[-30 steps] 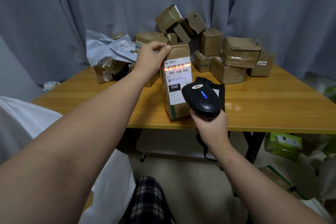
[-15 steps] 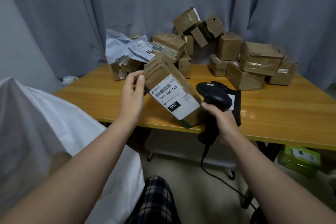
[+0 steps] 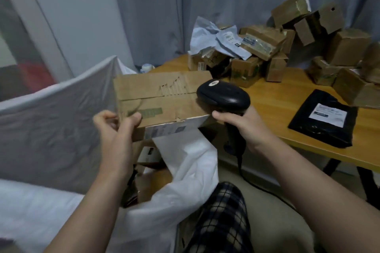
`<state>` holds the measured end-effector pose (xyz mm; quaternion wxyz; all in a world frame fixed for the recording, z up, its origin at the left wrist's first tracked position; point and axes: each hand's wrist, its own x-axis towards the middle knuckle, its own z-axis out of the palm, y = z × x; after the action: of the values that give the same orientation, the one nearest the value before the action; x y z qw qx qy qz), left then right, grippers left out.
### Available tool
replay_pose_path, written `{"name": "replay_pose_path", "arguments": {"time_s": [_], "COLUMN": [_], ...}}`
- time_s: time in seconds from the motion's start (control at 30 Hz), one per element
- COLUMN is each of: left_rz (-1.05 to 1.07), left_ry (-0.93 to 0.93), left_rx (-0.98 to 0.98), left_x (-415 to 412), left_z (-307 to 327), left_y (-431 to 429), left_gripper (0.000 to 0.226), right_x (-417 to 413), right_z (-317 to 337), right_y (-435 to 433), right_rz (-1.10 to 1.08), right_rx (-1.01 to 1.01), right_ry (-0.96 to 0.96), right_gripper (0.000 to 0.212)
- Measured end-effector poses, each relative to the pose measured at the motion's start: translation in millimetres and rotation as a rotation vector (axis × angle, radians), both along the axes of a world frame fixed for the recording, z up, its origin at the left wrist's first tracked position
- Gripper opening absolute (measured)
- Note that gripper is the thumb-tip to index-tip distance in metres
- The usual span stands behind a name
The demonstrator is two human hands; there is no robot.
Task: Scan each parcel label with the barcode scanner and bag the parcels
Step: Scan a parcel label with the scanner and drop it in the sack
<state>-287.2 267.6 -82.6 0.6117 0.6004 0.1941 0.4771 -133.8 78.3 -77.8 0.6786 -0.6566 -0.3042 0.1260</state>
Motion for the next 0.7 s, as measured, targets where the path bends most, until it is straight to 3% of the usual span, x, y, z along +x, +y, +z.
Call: {"name": "replay_pose_path", "arguments": {"time_s": [0.07, 0.23, 0.33, 0.4, 0.57, 0.7], "left_rz": [0.133, 0.301, 0.285, 0.202, 0.057, -0.067], "left_ry": [0.071, 0.333, 0.605, 0.73, 0.919, 1.032], "left_rx": [0.196, 0.502, 0.791, 0.888, 1.214, 1.56], "left_x": [-26.1, -62.1, -62.9, -55.5, -17.6, 12.8], "left_z": [-2.8, -16.2, -26.6, -35.8, -54.5, -67.1], "left_y": [14.6, 55.6, 71.7, 82.2, 98.7, 101.0], "left_gripper": [0.042, 0.052, 0.058, 0.056, 0.058, 0.065], "right_x": [-12.9, -15.5, -10.9, -13.1, -18.8, -23.0], "right_z": [-4.6, -46.8, -68.1, -79.5, -64.8, -37.8], "right_y": [27.3, 64.1, 60.0, 60.6, 79.2, 77.8], "right_rz": [0.093, 0.093, 0.155, 0.142, -0.022, -0.022], "right_rx": [-0.092, -0.342, -0.529, -0.575, -0.356, -0.095], "right_ry": [0.012, 0.163, 0.406, 0.462, 0.389, 0.317], "right_gripper": [0.03, 0.035, 0.027, 0.026, 0.015, 0.026]}}
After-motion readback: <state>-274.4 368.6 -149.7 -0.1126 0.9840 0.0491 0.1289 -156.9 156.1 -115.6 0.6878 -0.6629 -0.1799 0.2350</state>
